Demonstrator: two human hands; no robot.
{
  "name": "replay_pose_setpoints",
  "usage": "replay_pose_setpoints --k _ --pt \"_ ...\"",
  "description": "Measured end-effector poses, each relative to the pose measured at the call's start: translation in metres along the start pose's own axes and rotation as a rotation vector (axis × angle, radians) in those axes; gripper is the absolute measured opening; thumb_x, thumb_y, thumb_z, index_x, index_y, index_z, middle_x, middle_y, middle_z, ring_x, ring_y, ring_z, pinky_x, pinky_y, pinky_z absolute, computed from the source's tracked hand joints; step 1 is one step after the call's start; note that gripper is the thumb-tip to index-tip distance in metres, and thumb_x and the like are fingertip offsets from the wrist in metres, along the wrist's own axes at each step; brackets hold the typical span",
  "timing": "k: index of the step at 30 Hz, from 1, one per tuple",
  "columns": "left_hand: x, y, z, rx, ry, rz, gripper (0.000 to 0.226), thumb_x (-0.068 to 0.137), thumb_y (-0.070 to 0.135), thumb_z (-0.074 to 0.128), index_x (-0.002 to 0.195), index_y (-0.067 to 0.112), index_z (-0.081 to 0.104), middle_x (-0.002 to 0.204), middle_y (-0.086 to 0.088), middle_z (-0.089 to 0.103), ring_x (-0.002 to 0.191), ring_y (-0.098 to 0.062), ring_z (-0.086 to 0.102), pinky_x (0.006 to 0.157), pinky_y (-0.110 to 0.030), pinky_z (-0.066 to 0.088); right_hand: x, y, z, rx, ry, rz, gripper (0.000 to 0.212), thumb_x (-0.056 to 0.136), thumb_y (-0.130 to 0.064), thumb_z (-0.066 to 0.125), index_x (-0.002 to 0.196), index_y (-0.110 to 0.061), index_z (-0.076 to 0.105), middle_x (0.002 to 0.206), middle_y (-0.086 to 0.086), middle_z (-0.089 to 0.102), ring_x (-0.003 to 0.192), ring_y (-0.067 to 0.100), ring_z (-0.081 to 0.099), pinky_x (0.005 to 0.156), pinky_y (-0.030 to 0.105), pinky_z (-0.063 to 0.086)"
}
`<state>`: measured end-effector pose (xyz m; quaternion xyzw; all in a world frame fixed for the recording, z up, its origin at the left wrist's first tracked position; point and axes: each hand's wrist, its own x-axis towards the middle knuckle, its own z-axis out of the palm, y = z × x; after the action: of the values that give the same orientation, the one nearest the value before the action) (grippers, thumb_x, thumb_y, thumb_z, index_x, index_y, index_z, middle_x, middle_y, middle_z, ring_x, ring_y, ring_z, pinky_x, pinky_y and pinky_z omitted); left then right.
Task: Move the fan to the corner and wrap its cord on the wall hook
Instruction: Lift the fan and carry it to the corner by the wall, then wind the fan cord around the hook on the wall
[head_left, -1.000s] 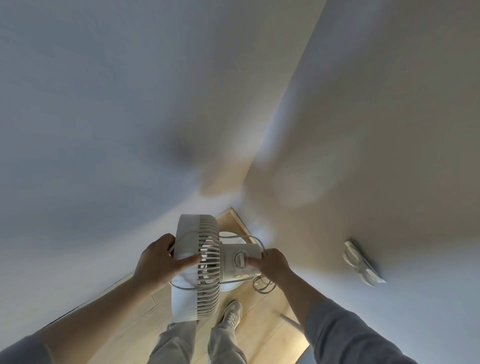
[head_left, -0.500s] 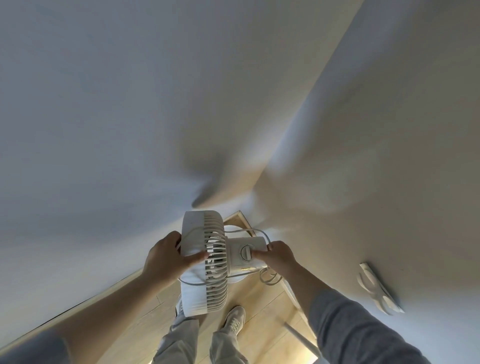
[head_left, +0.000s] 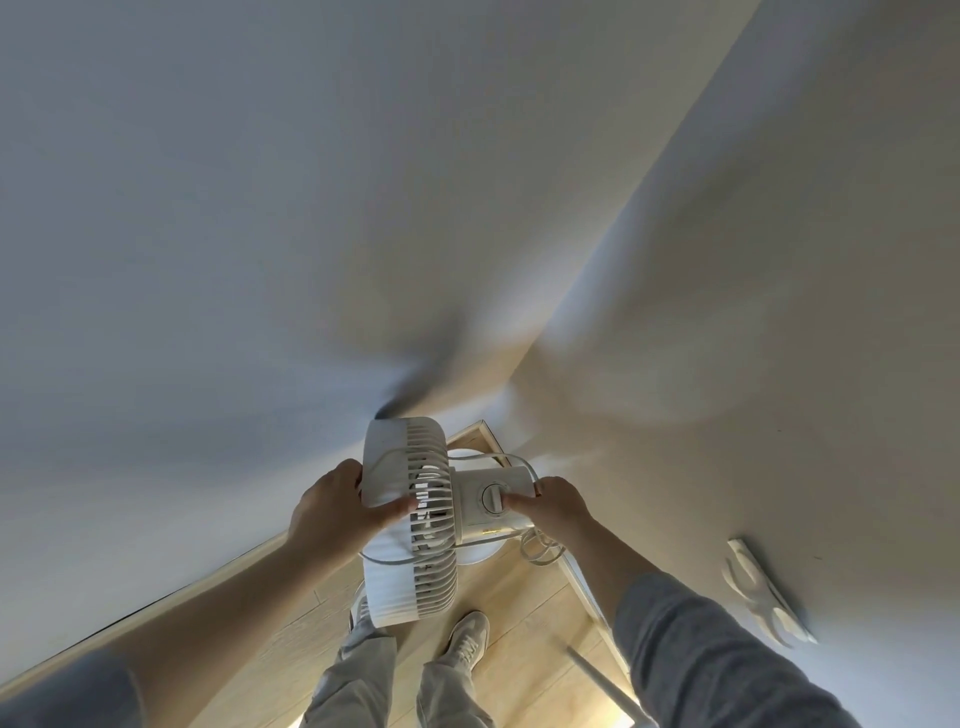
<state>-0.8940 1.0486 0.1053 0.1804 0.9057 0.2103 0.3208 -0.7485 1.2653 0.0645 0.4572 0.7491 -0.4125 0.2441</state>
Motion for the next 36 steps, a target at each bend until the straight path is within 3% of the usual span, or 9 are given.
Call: replay_pose_setpoints --k 2,5,9,14,19,22,27,30,36 --pt "-0.003 0.001 0.003 0.023 0.018 0.0 0.056 0.066 0.065 0.068 0.093 0.019 0.049 0.085 0.003 0.061 0.076 -0.015 0.059 0.068 -0.036 0.055 -0.003 0.0 0.002 0.014 0.018 0.013 0.039 0.077 -0.044 0.066 0.084 -0.006 0.067 0.06 -0.004 0.05 0.059 0.012 0.051 0.049 0.018 0.032" --pt "-0.009 0.003 0.005 0.05 0.125 0.045 0.07 0.069 0.057 0.07 0.118 0.015 0.041 0.106 -0.004 0.056 0.086 -0.023 0.061 0.074 -0.039 0.055 -0.008 0.0 0.008 -0.008 0.072 0.019 0.044 0.081 -0.04 0.063 0.102 -0.002 0.066 0.07 -0.003 0.056 0.075 0.018 0.055 0.052 0.019 0.033" --pt "-0.018 0.009 0.004 0.026 0.22 0.136 0.066 0.075 0.047 0.071 0.124 0.014 0.042 0.116 -0.009 0.052 0.089 -0.025 0.063 0.074 -0.039 0.057 -0.025 0.002 0.008 0.136 0.252 0.022 0.04 0.084 -0.028 0.061 0.117 -0.006 0.06 0.107 0.007 0.069 0.099 0.022 0.062 0.078 0.027 0.044" --pt "-0.03 0.022 0.007 -0.081 0.2 0.26 0.035 0.078 0.046 0.067 0.093 0.017 0.052 0.092 0.001 0.061 0.077 -0.014 0.056 0.067 -0.026 0.048 -0.05 0.02 -0.002 0.265 0.332 -0.008 0.03 0.085 -0.019 0.061 0.112 -0.007 0.065 0.107 0.009 0.07 0.089 0.02 0.062 0.077 0.026 0.044" --pt "-0.05 0.048 0.017 -0.165 0.174 0.293 0.025 0.082 0.044 0.064 0.088 0.02 0.058 0.092 0.005 0.066 0.079 -0.014 0.062 0.072 -0.031 0.052 -0.066 0.055 -0.011 0.303 0.288 -0.016 0.03 0.084 -0.025 0.06 0.109 -0.01 0.067 0.098 0.006 0.072 0.088 0.024 0.069 0.077 0.032 0.052" --pt "-0.066 0.061 0.033 -0.2 0.189 0.27 0.02 0.084 0.043 0.062 0.083 0.024 0.057 0.09 0.005 0.068 0.08 -0.015 0.064 0.074 -0.035 0.055 -0.069 0.074 -0.019 0.291 0.259 -0.067 0.038 0.078 -0.031 0.054 0.106 -0.008 0.068 0.089 0.002 0.069 0.085 0.022 0.067 0.07 0.025 0.048" --pt "-0.08 0.076 0.081 -0.205 0.272 0.203 0.022 0.092 0.033 0.05 0.08 0.018 0.06 0.073 0.001 0.064 0.065 -0.016 0.057 0.056 -0.028 0.042 -0.046 0.11 -0.027 0.218 0.148 -0.134 0.025 0.082 -0.03 0.048 0.073 -0.013 0.064 0.07 -0.002 0.067 0.078 0.022 0.067 0.064 0.025 0.046" --pt "-0.101 0.091 0.113 -0.258 0.317 0.125 0.025 0.095 0.029 0.047 0.08 0.014 0.061 0.067 -0.006 0.062 0.058 -0.02 0.057 0.051 -0.029 0.04 -0.037 0.144 -0.035 0.156 0.07 -0.177 0.024 0.084 -0.026 0.053 0.077 -0.007 0.067 0.077 0.011 0.069 0.081 0.027 0.068 0.068 0.029 0.046" --pt "-0.127 0.106 0.163 -0.246 0.36 0.085 0.024 0.094 0.025 0.05 0.084 0.012 0.068 0.067 -0.008 0.067 0.062 -0.025 0.06 0.056 -0.036 0.047 -0.035 0.192 -0.042 0.033 -0.032 -0.205 0.027 0.086 -0.017 0.051 0.06 -0.014 0.055 0.062 -0.005 0.058 0.056 0.007 0.051 0.053 0.019 0.036"
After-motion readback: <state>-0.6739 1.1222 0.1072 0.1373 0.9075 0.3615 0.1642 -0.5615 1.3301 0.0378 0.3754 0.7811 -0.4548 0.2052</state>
